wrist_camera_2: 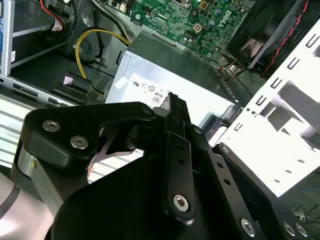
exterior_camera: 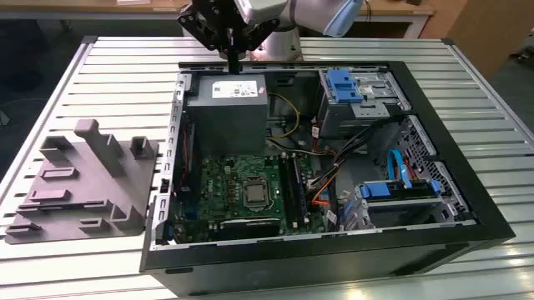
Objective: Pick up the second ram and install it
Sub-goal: 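Reach for the second ram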
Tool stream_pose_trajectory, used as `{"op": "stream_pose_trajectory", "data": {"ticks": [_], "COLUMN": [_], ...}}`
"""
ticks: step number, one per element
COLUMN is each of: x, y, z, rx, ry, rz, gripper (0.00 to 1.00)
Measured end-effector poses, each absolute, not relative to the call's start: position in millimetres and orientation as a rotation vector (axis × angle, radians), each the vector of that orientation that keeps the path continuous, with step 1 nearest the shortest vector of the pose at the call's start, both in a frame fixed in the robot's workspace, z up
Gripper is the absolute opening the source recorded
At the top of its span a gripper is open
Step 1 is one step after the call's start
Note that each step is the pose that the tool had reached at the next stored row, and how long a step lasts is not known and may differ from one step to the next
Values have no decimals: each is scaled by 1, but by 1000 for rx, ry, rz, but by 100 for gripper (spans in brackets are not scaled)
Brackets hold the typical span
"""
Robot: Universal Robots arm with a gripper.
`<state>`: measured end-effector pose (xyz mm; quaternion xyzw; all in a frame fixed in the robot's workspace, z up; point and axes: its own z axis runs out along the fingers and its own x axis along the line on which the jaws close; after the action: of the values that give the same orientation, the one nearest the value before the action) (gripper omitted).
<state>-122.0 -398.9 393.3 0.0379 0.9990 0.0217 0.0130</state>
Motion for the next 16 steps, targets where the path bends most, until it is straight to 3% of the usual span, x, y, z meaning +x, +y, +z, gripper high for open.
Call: {"op": "stream_pose_trajectory", "data": {"ticks": [16], "x": [-124], "y": [-399], "z": [393], "rx": [118], "ry": [3112], "rz": [68], "gripper": [10]}}
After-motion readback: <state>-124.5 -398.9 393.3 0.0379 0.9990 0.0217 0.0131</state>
